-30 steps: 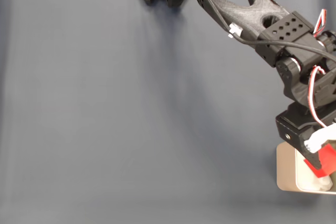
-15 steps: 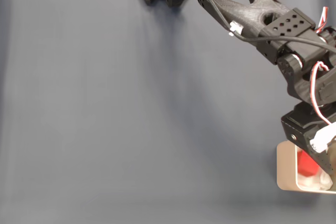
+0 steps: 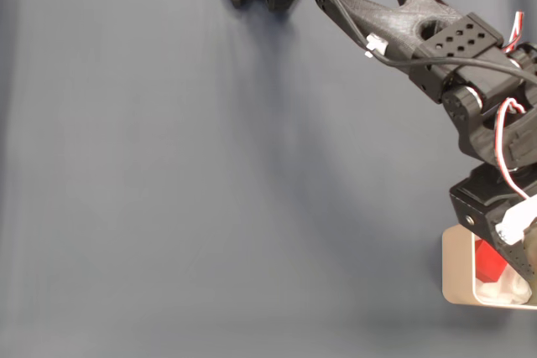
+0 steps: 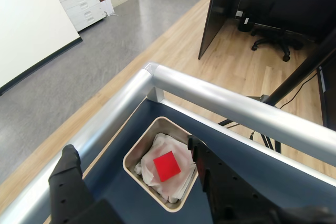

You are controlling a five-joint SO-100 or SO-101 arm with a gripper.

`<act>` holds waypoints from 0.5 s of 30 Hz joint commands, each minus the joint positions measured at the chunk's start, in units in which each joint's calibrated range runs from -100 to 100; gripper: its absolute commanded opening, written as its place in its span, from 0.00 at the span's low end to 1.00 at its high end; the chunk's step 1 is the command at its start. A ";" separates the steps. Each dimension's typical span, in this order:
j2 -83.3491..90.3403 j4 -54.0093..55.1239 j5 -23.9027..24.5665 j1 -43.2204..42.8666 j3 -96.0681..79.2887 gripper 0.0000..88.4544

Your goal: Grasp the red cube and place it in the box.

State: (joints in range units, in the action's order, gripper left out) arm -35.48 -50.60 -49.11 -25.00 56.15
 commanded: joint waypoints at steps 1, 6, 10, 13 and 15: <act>1.33 1.25 0.15 -0.57 2.61 0.52; 1.42 1.17 0.15 -0.57 2.61 0.52; 1.42 1.17 0.24 -0.57 2.61 0.52; 1.51 1.09 0.24 -0.57 2.61 0.52; 1.51 1.09 0.29 -0.57 2.61 0.52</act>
State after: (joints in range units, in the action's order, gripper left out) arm -35.48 -50.60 -49.16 -25.00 56.15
